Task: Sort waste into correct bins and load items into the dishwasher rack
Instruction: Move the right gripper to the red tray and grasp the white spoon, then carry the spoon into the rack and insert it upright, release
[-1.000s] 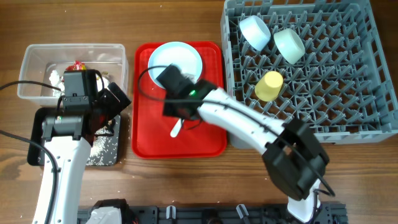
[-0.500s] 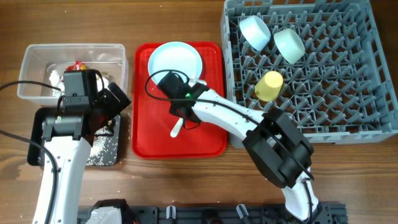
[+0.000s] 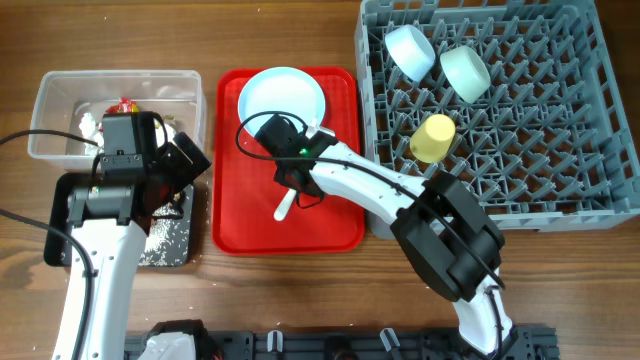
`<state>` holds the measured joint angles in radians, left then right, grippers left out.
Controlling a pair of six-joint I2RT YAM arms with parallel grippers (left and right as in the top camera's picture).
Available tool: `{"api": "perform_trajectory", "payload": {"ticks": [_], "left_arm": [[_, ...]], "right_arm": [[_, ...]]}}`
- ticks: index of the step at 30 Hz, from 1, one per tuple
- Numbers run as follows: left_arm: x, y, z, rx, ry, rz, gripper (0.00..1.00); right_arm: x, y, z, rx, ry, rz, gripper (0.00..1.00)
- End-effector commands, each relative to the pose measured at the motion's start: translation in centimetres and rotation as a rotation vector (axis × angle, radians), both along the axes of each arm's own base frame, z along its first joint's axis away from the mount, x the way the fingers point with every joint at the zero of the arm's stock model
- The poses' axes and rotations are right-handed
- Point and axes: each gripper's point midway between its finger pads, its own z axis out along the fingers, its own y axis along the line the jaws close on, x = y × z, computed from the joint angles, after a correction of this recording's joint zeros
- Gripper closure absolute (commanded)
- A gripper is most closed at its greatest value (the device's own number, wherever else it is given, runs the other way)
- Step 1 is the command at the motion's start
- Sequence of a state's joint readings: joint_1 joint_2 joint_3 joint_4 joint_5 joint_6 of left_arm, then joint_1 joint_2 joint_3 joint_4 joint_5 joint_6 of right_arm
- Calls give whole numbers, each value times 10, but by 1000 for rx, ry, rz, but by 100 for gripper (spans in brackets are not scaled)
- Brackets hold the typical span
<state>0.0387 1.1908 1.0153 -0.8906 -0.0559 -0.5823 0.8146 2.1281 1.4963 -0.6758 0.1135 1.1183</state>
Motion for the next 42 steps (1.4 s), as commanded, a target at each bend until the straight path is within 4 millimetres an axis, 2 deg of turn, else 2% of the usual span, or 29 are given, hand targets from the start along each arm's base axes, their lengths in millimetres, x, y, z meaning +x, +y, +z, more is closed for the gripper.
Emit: {"api": "perform_trajectory", "payload": {"ticks": [1,8,13,18,21,27,31,33,35,36,37,42], "left_arm": [[3,4,11,11,-34,21,0],[3,4,11,11,-34,21,0],[3,4,11,11,-34,21,0],[3,4,11,11,-34,21,0],[3,4,11,11,-34,21,0],[3,4,11,11,-34,21,0],[3,4,11,11,-34,21,0],[3,4,11,11,-34,21,0],[3,4,11,11,-34,21,0],[3,4,11,11,-34,21,0],[3,4,11,11,-34,21,0],[3,4,11,11,-34,21,0]], "right_arm": [[-8,-6,-20,-42,40,-3,75],[-10,-8,-21,-53,47,12,78],[-13,-6,-21,-47,62,27,84],[-12,-5,-20,-44,58,30,84],[-8,-1,-14,-47,38,95,90],[-6,2,-9,-41,27,114,96],[-7,6,-4,-30,26,190,96],[-3,9,12,-19,-12,242,96],[2,10,38,-3,-69,312,96],[5,11,56,3,-109,361,96],[8,10,81,14,-167,417,96],[17,-7,159,14,-349,553,95]]}}
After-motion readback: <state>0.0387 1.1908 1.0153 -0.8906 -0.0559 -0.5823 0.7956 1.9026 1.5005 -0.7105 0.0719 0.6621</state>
